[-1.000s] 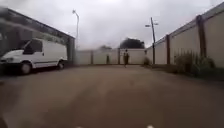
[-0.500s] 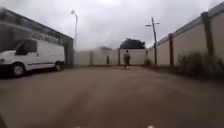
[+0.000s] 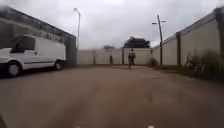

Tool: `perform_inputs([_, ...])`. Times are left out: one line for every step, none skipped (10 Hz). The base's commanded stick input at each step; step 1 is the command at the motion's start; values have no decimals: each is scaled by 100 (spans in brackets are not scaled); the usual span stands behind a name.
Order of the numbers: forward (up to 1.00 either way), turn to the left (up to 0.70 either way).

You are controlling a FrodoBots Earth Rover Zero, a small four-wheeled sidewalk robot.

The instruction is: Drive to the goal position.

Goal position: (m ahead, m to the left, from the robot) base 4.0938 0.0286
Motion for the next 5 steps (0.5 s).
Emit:
perform_inputs([100,0])
perform_inputs([100,0])
perform_inputs([100,0])
perform_inputs([100,0])
perform_inputs([100,0])
